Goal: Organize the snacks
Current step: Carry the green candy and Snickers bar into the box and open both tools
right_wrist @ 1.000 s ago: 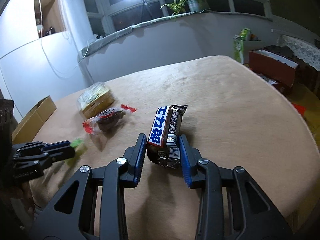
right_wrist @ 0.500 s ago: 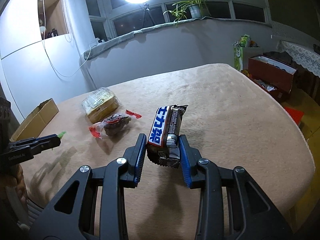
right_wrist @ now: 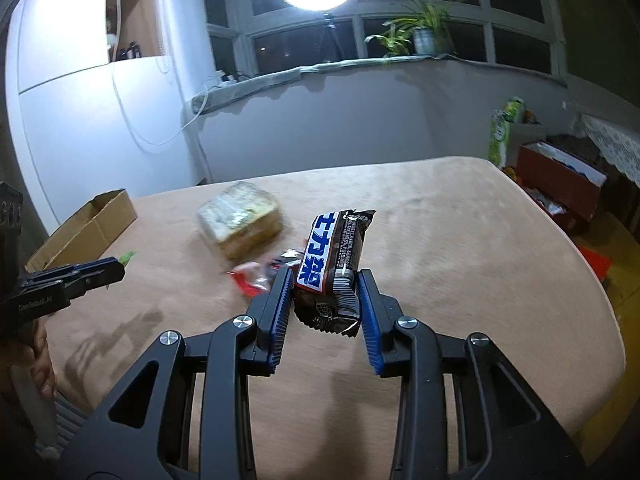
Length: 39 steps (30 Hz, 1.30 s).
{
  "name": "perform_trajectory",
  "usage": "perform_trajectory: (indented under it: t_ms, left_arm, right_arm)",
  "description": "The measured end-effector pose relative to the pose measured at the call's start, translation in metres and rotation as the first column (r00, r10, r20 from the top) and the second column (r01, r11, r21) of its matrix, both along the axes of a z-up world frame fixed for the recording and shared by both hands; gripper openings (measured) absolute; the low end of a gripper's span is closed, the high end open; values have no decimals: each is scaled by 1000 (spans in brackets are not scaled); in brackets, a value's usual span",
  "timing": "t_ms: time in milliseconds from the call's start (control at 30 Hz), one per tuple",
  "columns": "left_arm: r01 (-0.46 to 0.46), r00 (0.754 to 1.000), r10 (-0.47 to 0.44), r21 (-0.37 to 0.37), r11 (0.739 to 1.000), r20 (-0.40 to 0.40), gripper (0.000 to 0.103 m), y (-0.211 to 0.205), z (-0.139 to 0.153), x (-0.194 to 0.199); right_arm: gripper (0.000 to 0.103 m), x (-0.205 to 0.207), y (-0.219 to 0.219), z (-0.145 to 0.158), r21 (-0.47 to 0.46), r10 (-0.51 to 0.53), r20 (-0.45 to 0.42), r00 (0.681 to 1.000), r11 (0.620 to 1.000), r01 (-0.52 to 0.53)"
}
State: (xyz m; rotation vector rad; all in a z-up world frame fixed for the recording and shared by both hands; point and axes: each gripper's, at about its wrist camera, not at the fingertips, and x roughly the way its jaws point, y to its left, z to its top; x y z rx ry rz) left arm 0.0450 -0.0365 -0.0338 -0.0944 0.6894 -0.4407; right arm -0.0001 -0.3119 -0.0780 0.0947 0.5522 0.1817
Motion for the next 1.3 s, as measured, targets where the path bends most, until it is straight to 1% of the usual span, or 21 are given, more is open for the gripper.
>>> perform_trajectory:
  t_ms: [367, 533, 767, 933, 1100, 1300]
  left_arm:
    - [-113, 992, 117, -60, 992, 51, 21, 66, 15, -7]
    - [-167, 981, 174, -81, 983, 81, 21, 96, 25, -14]
    - [-245, 962, 255, -106, 964, 99, 21, 138, 30, -22]
    - [-308, 942, 320, -112, 945, 106, 21, 167, 31, -26]
    - [-374, 917, 386, -124, 919, 99, 21, 199, 29, -28]
    - [-437, 890, 448, -126, 891, 87, 21, 230, 24, -31]
  right_arm:
    - [34, 9, 81, 22, -56, 135, 27, 990, 990, -133]
    - [34, 15, 122, 29, -73, 207, 37, 978, 976, -204]
    - [34, 20, 176, 40, -94, 302, 57, 951, 950, -296]
    - [34, 25, 219, 46, -103, 380, 71, 922, 922, -373]
    - [34, 26, 274, 49, -122, 482, 77, 873, 873, -472]
    - [34, 32, 329, 45, -140, 573, 66, 817, 816, -561]
